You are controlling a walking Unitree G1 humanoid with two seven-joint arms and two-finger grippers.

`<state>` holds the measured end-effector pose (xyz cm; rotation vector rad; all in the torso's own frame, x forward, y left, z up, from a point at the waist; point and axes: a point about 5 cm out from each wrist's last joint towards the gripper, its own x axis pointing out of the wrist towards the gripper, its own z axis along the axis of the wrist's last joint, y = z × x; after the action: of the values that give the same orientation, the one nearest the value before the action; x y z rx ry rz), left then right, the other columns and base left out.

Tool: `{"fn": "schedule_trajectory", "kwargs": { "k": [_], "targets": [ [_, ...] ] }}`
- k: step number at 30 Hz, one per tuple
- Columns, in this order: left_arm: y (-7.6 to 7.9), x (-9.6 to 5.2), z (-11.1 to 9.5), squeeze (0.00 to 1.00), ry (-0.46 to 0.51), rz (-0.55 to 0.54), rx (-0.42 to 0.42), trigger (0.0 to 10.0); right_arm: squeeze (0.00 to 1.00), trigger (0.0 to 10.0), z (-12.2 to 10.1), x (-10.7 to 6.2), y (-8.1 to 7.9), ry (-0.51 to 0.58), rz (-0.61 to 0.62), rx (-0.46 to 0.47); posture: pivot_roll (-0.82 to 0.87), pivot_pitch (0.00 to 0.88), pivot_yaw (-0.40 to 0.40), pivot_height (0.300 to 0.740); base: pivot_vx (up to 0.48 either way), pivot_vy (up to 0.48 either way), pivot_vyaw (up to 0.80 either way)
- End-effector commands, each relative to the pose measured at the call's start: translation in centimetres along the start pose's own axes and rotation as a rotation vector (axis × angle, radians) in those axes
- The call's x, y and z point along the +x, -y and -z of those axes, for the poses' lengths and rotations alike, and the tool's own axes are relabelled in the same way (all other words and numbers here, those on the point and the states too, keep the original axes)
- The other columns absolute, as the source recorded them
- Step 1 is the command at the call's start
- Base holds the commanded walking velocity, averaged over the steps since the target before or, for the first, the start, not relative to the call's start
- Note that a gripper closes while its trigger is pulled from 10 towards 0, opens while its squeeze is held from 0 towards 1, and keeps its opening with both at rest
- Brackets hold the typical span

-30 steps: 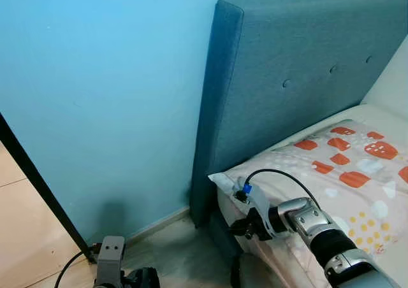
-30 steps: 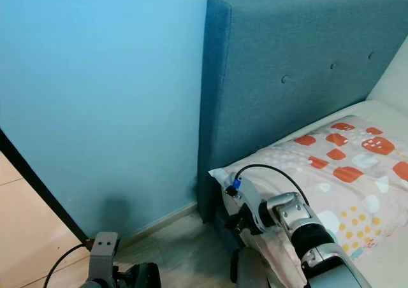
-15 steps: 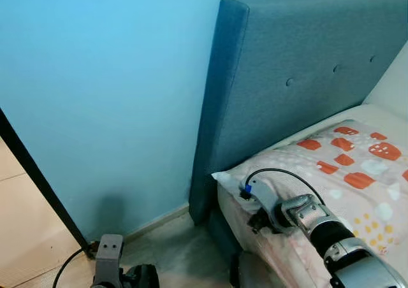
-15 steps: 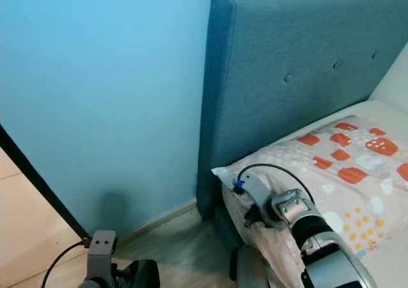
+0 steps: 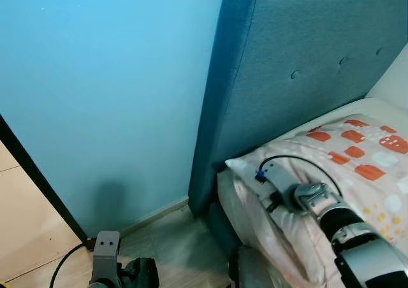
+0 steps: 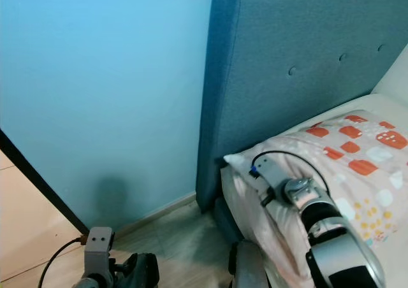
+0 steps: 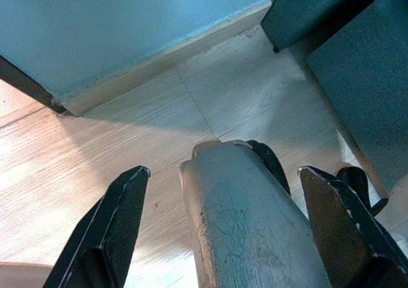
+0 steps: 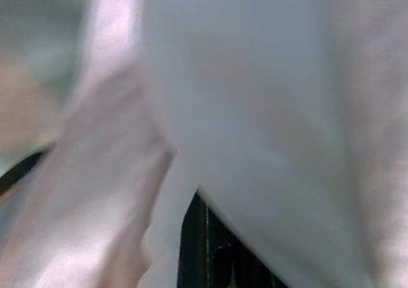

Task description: Clean up the room

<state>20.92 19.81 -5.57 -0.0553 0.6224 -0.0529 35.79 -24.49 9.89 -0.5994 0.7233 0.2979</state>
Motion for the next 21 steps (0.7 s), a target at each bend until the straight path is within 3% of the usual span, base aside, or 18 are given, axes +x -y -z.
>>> {"fn": "schedule_trajectory", "kwargs": {
  "k": [1,2,3,6,9,11,12,15,21],
  "targets": [
    [0.6,-0.5,1.7,0.00,-0.068,0.025,-0.011,10.0,0.00,10.0,-0.2,-1.2,3.0,0.050,0.156,0.070,0.07,0.219,-0.132,0.575,0.000,0.000,0.00],
    [0.6,-0.5,1.7,0.00,-0.068,0.025,-0.011,10.0,0.00,10.0,-0.2,-1.2,3.0,0.050,0.156,0.070,0.07,0.219,-0.132,0.575,0.000,0.000,0.00],
    [0.7,-0.3,1.2,0.00,-0.047,0.028,-0.013,10.0,0.00,10.0,-0.8,-1.8,4.3,0.097,0.223,0.113,0.07,0.217,-0.133,0.575,0.000,0.000,0.00],
    [0.8,0.0,0.6,0.00,-0.024,0.033,-0.010,10.0,0.00,10.0,-1.3,-2.5,5.7,0.143,0.302,0.160,0.07,0.216,-0.134,0.575,0.000,0.000,0.00],
    [0.8,0.0,0.5,0.00,-0.020,0.035,-0.009,10.0,0.00,10.0,-1.4,-2.4,5.4,0.146,0.279,0.167,0.06,0.212,-0.133,0.575,0.000,0.000,0.00],
    [1.0,0.1,0.5,0.00,-0.025,0.041,-0.002,10.0,0.00,10.0,-1.6,-0.8,1.9,0.139,0.045,0.142,0.06,0.206,-0.132,0.575,0.000,0.000,0.00],
    [1.0,0.1,0.5,0.00,-0.025,0.041,-0.002,10.0,0.00,10.0,-1.6,-0.8,1.9,0.139,0.045,0.142,0.06,0.206,-0.132,0.575,0.000,0.000,0.00],
    [1.2,0.0,0.9,0.00,-0.042,0.045,0.002,10.0,0.00,10.0,-1.2,0.4,-2.3,0.110,-0.247,0.045,0.06,0.192,-0.129,0.575,0.000,0.000,0.00],
    [1.1,-0.2,1.4,0.00,-0.063,0.044,0.005,10.0,0.00,10.0,-0.1,0.5,-4.6,0.067,-0.447,-0.069,0.06,0.174,-0.125,0.575,0.000,0.000,0.00]
  ]
}}
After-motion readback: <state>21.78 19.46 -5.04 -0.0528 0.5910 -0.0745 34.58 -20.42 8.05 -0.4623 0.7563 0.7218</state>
